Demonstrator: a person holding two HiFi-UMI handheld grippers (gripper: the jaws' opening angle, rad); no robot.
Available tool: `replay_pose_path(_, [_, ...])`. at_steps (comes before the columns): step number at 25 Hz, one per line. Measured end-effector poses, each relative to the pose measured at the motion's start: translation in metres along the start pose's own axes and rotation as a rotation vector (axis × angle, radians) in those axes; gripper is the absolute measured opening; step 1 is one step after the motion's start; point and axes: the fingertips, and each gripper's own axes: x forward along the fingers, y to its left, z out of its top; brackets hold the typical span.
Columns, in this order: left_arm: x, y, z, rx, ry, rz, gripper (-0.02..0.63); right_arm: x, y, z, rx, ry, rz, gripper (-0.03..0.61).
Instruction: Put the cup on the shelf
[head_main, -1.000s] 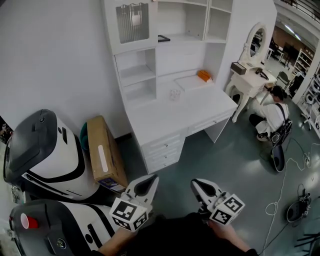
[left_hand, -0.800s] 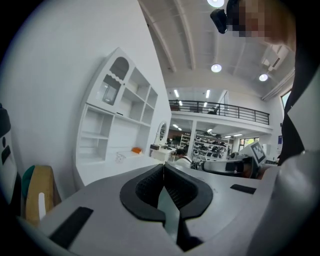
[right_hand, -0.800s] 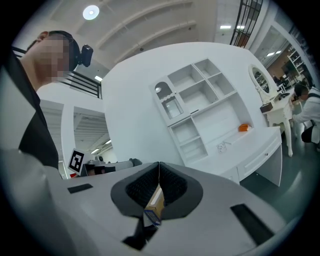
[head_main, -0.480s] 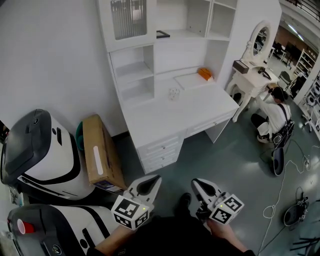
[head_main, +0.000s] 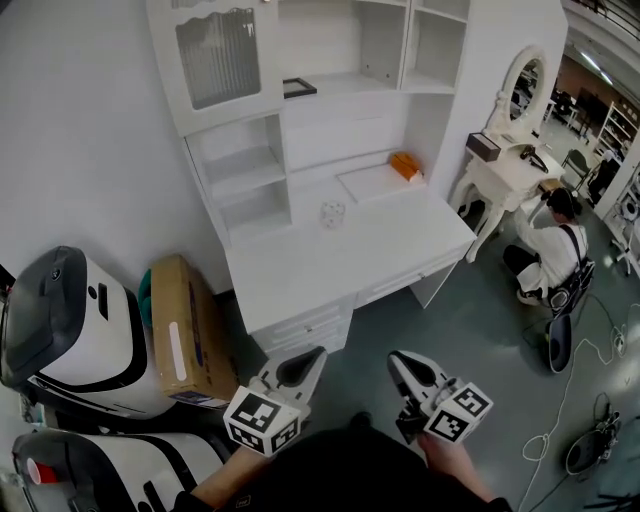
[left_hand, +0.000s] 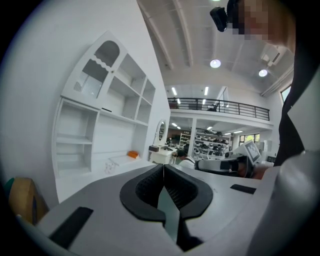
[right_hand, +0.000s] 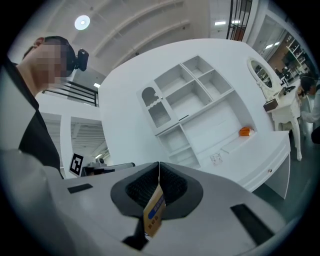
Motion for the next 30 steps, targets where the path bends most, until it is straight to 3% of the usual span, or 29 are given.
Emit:
replay_pose_path(9, [0.102,0.008,0.008,-0.030,0.027,0.004,0.014,-0.024,-0.091,0.038,0.017,-0.010,-0.031,0.017])
replay_pose_path(15, [0.141,0.007,0.013,-0.052,0.027,0.015,0.014,-0.035,-0.136,0.043,0.051,-0.004,-0.048,0.016])
replay_pose_path(22, [0.171,0.022,0.010,-0.052,0.076,0.032,0.014,-0.021,-0.165,0.038,0.114,0.018,-0.035,0.017])
replay_pose_path(30, [0.215,0.071,0.020,-0.064,0.076,0.033,0.014,0.029,-0.206,0.052,0.120,0.035,-0.032,0.017])
